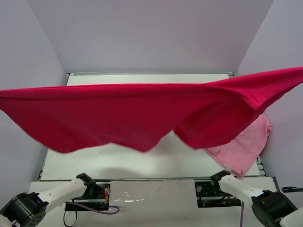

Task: Fold and stack the t-shirts
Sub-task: Flatten out the tshirt

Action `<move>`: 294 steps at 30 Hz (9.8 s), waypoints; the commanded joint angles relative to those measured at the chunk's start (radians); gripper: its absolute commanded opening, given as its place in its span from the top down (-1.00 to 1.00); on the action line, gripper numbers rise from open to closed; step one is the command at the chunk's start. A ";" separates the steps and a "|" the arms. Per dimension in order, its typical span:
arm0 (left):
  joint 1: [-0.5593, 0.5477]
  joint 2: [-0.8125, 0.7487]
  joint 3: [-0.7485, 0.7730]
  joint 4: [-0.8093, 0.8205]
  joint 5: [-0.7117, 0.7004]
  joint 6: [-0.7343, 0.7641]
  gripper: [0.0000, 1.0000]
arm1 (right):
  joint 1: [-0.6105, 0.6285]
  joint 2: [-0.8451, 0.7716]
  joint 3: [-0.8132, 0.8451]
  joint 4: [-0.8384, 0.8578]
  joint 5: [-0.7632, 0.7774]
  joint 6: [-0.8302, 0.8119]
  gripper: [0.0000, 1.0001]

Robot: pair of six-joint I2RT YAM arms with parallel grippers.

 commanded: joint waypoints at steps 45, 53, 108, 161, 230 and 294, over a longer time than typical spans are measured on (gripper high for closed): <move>0.410 0.678 -0.658 0.527 -0.178 -0.028 1.00 | -0.256 0.778 -0.402 0.431 -0.136 0.028 1.00; 0.407 0.537 -0.747 0.601 -0.163 -0.026 1.00 | -0.253 0.643 -0.516 0.459 -0.180 0.058 1.00; 0.487 0.321 -1.012 0.648 -0.071 -0.198 1.00 | -0.226 0.456 -0.718 0.514 -0.214 0.087 1.00; -0.135 0.802 -1.169 0.876 0.011 -0.321 -0.54 | -0.158 1.154 -0.749 0.585 -0.496 0.297 -0.04; -0.096 0.271 -1.415 0.338 -0.212 -0.510 -0.78 | 0.333 0.206 -1.547 0.186 -0.322 0.552 -0.50; 0.293 0.852 -1.486 0.869 -0.024 -0.626 1.00 | -0.060 1.317 -0.561 0.329 -0.238 0.308 1.00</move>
